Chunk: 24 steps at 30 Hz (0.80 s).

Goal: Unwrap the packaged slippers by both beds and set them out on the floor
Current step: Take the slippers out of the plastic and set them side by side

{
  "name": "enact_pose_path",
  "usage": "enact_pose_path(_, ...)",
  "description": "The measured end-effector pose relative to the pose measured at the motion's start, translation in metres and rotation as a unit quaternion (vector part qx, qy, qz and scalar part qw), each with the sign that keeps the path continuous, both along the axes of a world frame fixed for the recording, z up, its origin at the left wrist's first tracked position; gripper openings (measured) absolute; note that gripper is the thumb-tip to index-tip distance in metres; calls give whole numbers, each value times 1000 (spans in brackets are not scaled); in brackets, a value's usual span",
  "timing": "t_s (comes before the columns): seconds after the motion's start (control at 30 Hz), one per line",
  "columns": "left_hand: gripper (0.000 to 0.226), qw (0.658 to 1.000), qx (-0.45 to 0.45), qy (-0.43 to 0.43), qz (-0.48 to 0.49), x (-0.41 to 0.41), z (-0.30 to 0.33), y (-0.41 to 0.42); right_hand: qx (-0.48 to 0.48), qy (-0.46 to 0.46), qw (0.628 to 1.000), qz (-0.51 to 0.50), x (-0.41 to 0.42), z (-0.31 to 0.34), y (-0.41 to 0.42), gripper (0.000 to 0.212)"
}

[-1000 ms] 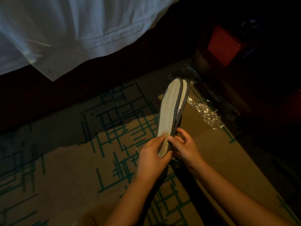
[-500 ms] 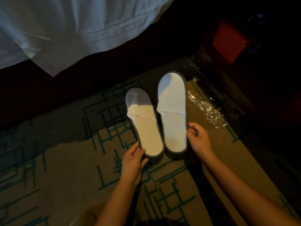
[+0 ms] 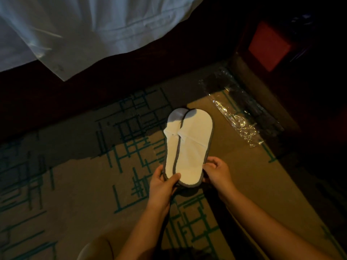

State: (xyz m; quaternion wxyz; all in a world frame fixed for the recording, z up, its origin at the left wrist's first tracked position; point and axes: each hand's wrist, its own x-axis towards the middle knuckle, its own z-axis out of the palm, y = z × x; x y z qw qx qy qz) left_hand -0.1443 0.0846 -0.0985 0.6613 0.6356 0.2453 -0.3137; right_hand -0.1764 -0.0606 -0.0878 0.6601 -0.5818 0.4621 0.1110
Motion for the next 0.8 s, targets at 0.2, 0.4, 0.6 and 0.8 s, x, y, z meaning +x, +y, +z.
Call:
enact_pose_path(0.2, 44, 994, 58, -49, -83, 37, 15, 31, -403, -115, 871, 256, 7, 16, -19, 74)
enact_pose_path(0.4, 31, 953, 67, -105, -275, 92, 44, 55, -525, -197, 650, 513, 46, 42, -10, 72)
enact_pose_path(0.6, 17, 918, 60, -130, -369, 104, 59, 44, -358, -156, 754, 528, 60, 56, -6, 38)
enact_pose_path(0.8, 28, 976, -39, -94, -195, 96, 48, 39, -214, -136, 883, 396, 55, 46, -25, 15)
